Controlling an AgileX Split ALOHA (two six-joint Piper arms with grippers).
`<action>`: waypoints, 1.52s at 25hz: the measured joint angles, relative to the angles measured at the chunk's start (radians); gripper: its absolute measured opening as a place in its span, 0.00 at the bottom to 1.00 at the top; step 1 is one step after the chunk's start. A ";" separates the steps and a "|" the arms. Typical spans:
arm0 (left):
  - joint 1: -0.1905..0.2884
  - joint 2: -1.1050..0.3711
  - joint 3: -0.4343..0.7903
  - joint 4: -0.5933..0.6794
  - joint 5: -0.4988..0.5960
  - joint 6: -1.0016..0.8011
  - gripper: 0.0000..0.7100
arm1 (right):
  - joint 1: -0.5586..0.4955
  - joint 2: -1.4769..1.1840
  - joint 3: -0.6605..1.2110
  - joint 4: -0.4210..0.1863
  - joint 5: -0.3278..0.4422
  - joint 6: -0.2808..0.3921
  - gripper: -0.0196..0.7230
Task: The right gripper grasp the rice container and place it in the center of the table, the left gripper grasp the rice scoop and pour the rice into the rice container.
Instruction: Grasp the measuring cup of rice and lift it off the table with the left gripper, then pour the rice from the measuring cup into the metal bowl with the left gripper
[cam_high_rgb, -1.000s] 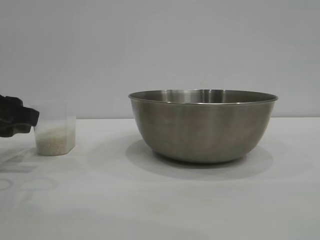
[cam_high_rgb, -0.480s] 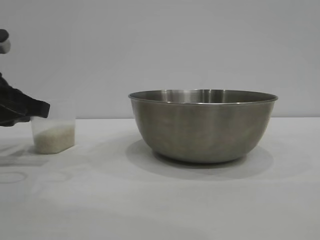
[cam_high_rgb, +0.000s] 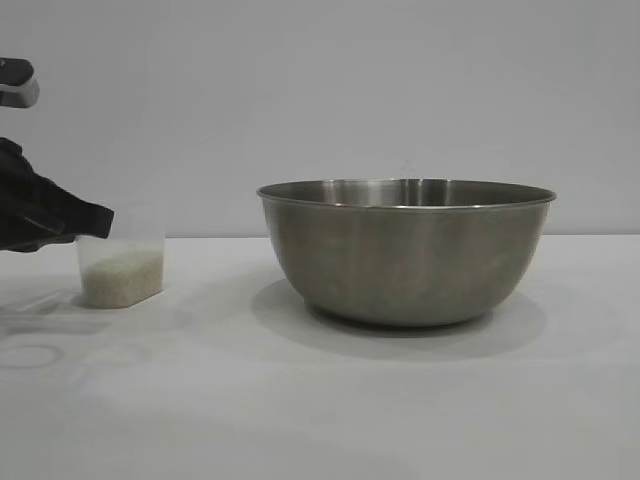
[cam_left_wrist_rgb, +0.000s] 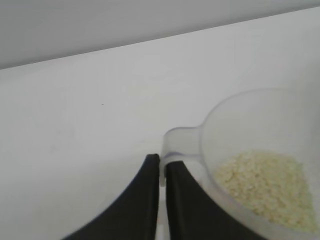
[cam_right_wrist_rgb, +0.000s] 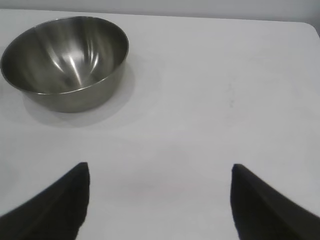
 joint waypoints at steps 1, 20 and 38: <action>0.000 0.000 0.000 0.004 0.000 0.000 0.00 | 0.000 0.000 0.000 0.000 0.000 0.000 0.75; 0.000 -0.237 -0.066 0.329 0.007 0.289 0.00 | 0.000 0.000 0.000 0.000 0.000 0.000 0.75; -0.064 -0.239 -0.290 0.712 0.007 0.749 0.00 | 0.000 0.000 0.000 0.000 0.000 0.000 0.75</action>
